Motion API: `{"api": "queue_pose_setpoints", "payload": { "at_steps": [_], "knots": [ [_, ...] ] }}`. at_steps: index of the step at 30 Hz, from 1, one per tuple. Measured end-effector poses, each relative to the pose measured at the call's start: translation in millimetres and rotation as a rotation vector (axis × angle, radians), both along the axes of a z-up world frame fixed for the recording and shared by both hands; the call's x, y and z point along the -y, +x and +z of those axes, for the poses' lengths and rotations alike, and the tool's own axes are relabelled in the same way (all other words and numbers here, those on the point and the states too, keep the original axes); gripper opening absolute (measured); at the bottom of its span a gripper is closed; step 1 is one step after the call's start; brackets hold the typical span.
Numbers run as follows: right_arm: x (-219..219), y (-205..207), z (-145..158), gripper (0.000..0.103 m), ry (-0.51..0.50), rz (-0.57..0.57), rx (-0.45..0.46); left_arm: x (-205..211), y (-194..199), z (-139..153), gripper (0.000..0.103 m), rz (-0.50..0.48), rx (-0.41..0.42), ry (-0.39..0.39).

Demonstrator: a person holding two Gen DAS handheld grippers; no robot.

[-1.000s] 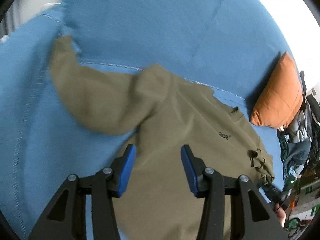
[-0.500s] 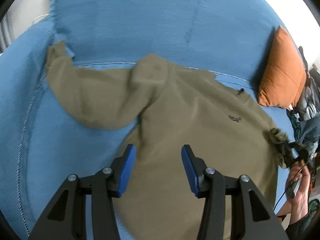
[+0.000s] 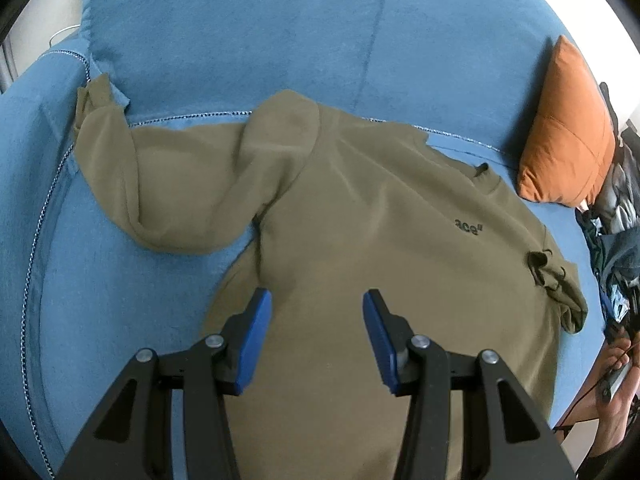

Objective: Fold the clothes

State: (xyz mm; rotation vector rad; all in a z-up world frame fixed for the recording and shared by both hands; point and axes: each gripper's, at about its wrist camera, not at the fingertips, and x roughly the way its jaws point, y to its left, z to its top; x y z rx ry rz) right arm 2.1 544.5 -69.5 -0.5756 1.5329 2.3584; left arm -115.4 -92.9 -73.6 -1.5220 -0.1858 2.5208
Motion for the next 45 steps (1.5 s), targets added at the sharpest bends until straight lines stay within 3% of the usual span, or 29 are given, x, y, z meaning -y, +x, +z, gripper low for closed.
{"api": "queue_pose_setpoints", "payload": {
  "at_steps": [2,9,10,11,12,13,19,21,22,23,27,32,36,39,42,45],
  "knots": [
    [25.3,-23.2,-15.2,0.059,-0.085,0.104,0.026,-5.2,1.7,-1.7,0.047,-0.013,0.0,-0.017],
    [47.0,-78.6,-107.9,0.061,-0.413,0.107,0.157,-17.0,-1.2,-8.5,0.047,-0.023,0.012,-0.033],
    [42.4,-76.9,-110.3,0.059,-0.435,0.078,0.115,-18.9,-1.3,-8.8,0.047,-0.029,0.012,-0.037],
    [37.9,-75.2,-112.5,0.031,-0.456,0.05,0.073,-20.7,-1.5,-9.2,0.047,-0.035,0.012,-0.04],
    [33.6,-73.0,-105.0,0.009,-0.431,0.043,0.047,-22.4,-1.5,-9.4,0.047,-0.041,0.011,-0.042],
    [29.2,-70.6,-97.4,0.01,-0.406,0.035,0.022,-23.3,-1.2,-9.4,0.047,-0.047,0.009,-0.042],
    [-18.6,10.4,-63.5,0.01,-0.279,-0.257,-0.03,-24.9,1.1,-5.1,0.047,-0.058,0.004,-0.032],
    [-34.6,37.4,-52.2,0.026,-0.236,-0.353,-0.047,-25.0,3.0,-1.7,0.047,-0.068,-0.004,-0.03],
    [-42.5,50.9,-46.5,0.047,-0.214,-0.401,-0.056,-26.7,2.5,-1.1,0.047,-0.073,-0.005,-0.029],
    [-50.5,64.4,-40.9,0.051,-0.192,-0.449,-0.064,-29.1,0.7,-1.5,0.047,-0.075,-0.004,-0.026],
    [-82.2,118.1,-18.3,0.051,-0.102,-0.639,-0.098,-20.8,-5.8,-2.7,0.047,-0.043,0.017,-0.002],
    [-36.4,79.7,9.3,0.051,-0.044,-0.275,-0.045,20.3,-10.9,-2.9,0.047,0.073,0.028,-0.019],
    [36.4,100.1,44.9,0.051,0.089,-0.024,-0.045,78.5,13.4,22.1,0.047,0.182,-0.023,0.043],
    [96.1,138.6,61.6,0.051,0.218,0.128,0.008,106.9,43.0,31.7,0.047,0.191,-0.048,0.073],
    [148.7,168.3,42.1,0.051,0.28,0.281,0.109,132.9,73.5,20.0,0.047,0.194,0.008,0.127],
    [186.2,184.7,3.8,0.051,0.217,0.404,0.241,156.1,97.6,4.6,0.047,0.227,0.084,0.182]
  ]
}}
